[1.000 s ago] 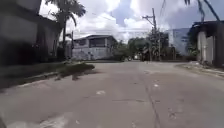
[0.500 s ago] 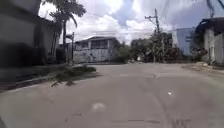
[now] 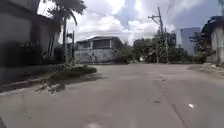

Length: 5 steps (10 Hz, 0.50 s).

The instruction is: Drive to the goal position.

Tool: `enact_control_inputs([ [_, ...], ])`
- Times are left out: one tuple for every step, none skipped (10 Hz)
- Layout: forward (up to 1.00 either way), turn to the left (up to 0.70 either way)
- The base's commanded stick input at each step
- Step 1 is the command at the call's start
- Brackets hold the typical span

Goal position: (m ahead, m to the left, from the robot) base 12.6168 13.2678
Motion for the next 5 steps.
enact_control_inputs([
  [1.0,0.0],
  [1.0,0.0],
  [1.0,0.0],
  [1.0,0.0],
  [1.0,0.0],
])
